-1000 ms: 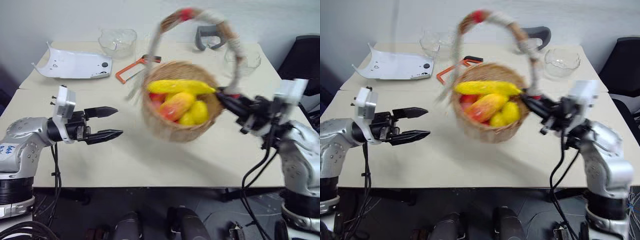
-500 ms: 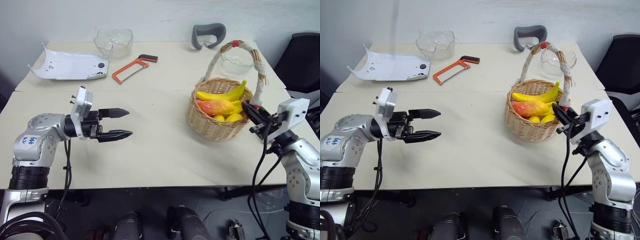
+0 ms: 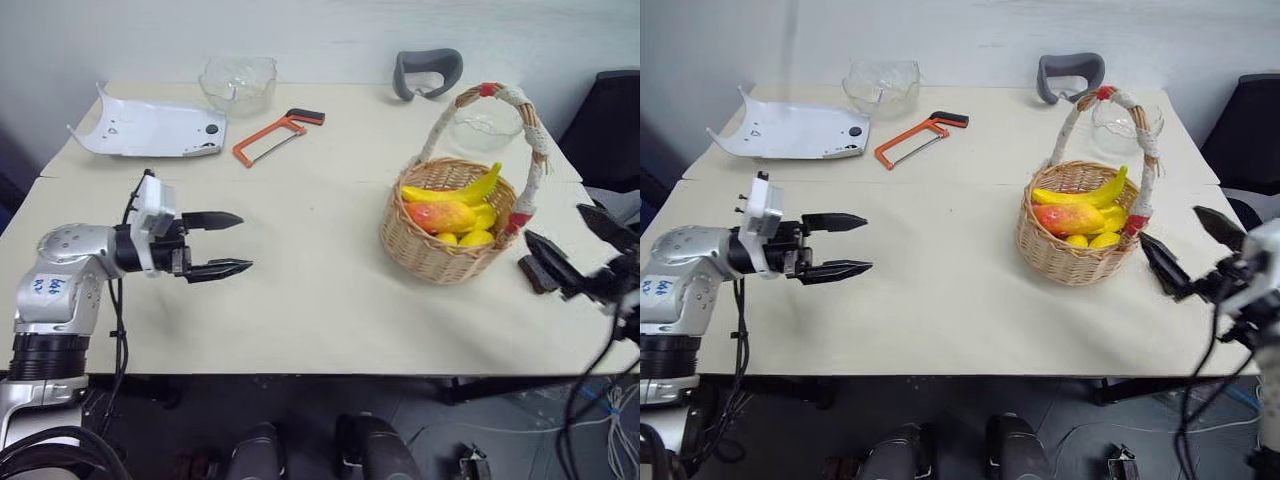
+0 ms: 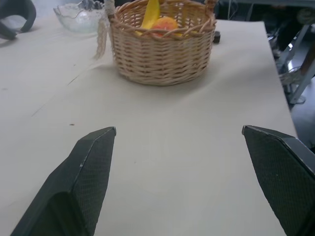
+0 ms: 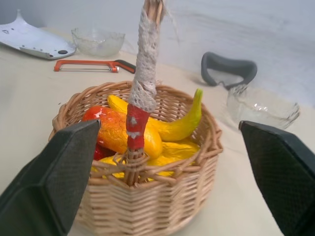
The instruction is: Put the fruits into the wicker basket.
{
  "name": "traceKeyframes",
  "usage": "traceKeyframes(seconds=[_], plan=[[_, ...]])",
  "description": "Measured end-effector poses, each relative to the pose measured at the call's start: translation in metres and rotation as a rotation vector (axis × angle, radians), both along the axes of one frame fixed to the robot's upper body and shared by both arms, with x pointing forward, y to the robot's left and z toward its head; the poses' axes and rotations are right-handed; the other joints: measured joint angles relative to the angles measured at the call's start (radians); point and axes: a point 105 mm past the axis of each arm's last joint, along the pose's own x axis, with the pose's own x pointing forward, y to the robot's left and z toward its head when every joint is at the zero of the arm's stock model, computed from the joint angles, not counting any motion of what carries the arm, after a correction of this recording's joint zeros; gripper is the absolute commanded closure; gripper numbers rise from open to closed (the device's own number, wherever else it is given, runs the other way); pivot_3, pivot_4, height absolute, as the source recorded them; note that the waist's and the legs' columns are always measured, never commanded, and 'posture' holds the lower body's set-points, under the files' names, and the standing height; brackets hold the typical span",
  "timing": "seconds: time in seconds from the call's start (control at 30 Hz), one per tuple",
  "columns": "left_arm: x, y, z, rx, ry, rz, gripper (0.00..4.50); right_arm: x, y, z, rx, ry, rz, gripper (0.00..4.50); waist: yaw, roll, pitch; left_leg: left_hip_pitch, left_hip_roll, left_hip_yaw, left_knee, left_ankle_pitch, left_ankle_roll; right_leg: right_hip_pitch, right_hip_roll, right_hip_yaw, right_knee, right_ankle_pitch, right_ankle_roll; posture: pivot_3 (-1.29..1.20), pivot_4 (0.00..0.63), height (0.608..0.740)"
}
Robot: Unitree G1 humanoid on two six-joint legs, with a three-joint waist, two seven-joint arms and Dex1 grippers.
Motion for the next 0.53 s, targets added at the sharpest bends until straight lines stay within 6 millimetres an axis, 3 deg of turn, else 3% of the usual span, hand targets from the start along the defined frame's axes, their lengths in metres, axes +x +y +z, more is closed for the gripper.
traceKeyframes(seconds=[0.07,0.2,0.3,0.43,0.53], plan=[[-0.008,0.016,-0.022,0.047,0.07,0.052,0.19,-0.016,0.005,-0.021,-0.114,0.084,0.095,0.02,-0.005,0.001,0.0,0.001,0.001,0.0,-0.001,0.0,-0.001,0.0,0.001,0.0,0.0,0.0,0.0,0.0,0.15,0.74],[-0.024,0.035,-0.057,0.071,0.149,0.104,0.19,-0.026,0.031,-0.051,-0.198,0.172,0.3,0.02,-0.008,0.0,0.0,0.001,0.003,-0.001,0.0,0.0,-0.001,0.0,0.003,0.0,-0.001,0.0,-0.002,0.0,0.15,0.74],[-0.035,0.042,-0.072,0.08,0.146,0.151,0.19,-0.019,0.057,-0.066,-0.239,0.181,0.432,0.02,-0.003,0.001,0.0,0.0,0.003,-0.001,0.001,0.0,-0.001,-0.001,0.002,0.0,-0.002,0.001,-0.003,0.0,0.15,0.74],[-0.045,0.037,-0.081,0.075,0.096,0.193,0.19,-0.001,0.085,-0.076,-0.269,0.138,0.527,0.02,0.0,0.001,0.0,0.0,0.003,-0.001,0.0,-0.001,-0.001,-0.001,0.001,0.0,-0.002,0.001,-0.003,0.0,0.15,0.74],[-0.05,0.037,-0.09,0.069,0.091,0.234,0.19,0.009,0.103,-0.094,-0.254,0.16,0.58,0.02,0.006,0.001,0.0,-0.001,0.002,-0.002,0.0,-0.002,-0.001,-0.001,0.001,-0.001,-0.002,0.001,-0.003,0.0,0.15,0.74]])
